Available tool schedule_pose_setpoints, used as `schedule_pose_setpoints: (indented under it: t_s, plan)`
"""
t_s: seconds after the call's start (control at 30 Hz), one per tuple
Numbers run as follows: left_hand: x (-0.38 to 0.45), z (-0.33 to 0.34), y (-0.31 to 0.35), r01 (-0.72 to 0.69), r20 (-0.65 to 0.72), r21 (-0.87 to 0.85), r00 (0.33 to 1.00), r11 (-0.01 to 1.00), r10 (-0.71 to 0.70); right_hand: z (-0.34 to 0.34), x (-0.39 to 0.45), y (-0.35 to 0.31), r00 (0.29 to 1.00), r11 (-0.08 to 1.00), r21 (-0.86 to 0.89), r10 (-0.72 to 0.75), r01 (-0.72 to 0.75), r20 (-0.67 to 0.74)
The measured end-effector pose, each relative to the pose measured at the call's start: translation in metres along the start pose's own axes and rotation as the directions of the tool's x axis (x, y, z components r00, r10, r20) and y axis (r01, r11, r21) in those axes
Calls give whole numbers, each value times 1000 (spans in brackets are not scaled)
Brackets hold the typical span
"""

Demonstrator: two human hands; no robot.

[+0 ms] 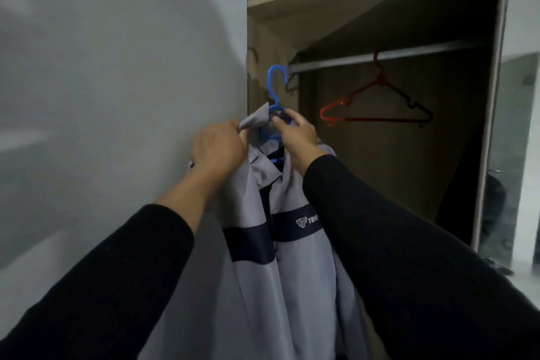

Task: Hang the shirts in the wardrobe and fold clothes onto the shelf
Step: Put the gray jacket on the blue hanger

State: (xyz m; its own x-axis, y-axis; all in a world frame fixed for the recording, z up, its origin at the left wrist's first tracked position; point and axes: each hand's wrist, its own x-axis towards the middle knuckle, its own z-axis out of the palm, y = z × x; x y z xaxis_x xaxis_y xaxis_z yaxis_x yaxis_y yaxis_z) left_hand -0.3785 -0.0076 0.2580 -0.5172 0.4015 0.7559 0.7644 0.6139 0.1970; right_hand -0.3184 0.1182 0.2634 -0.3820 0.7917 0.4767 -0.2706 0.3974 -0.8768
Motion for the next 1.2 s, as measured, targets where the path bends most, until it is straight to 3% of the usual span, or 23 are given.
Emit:
schedule_pose_setpoints:
  t_s: [0.13,0.33,0.83,1.2]
  plan:
    - [23,11,7,86,-2,13,996,996,-86,-18,23,-1,996,974,-224,-37,18,-80]
    - [64,36,33,74,-47,19,996,997,-73,-56,65,4,985,939,-343,-63,3,-162]
    - [185,85,102,8,-187,8,982,1000,-6,-88,178,-1,993,937,-340,49,-84,-110]
    - [230,121,157,21,-111,-179,993,984,-42,-107,202,1,988,854,-520,-66,-17,-142]
